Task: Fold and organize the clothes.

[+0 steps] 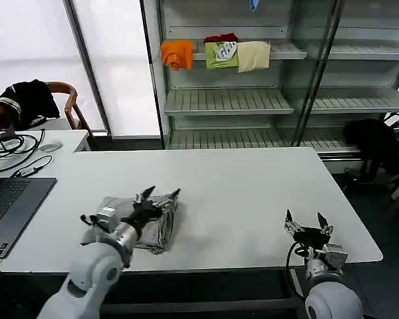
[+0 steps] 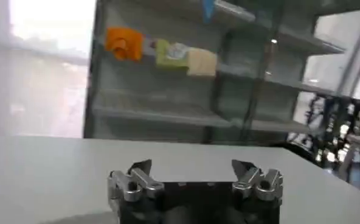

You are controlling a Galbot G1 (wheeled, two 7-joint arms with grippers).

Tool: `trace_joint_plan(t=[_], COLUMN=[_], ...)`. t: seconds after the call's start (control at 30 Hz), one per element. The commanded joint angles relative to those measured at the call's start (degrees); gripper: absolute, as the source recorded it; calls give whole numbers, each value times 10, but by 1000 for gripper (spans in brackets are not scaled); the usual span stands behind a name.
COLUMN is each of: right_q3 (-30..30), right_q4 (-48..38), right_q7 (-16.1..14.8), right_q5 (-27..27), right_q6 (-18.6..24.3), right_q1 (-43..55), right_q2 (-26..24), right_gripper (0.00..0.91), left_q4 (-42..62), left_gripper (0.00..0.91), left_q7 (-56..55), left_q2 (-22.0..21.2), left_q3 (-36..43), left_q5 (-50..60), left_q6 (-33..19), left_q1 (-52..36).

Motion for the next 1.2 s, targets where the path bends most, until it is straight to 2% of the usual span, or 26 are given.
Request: trace_joint_plan(t=[0.03,0.53,1.1,1.17,1.2], right_q3=[-27,-29,-32,-32,-32], right_q4=[-11,-17,-22,-22,-22], right_q7=[-2,-4,-5,-5,-5], right_q5=[15,15,8,7,7], right_q6=[-3,-4,-2,-2,-2], right_q1=[48,46,42,41,41], right_q2=[-24,-19,-10,-10,-10], right_gripper=[907,907,907,907,907], left_q4=[41,171,186,177,173], left_gripper=[907,907,907,877,806], left_q7=[-51,-3,25,30,32], left_q2=[47,29,31,31,31], left_q3=[-173,-166,-145,-143,-141], left_q5=[-42,19,28,27,27], left_q6=[0,-27,-20,-15,-13], left_q1=[60,64,68,71,72])
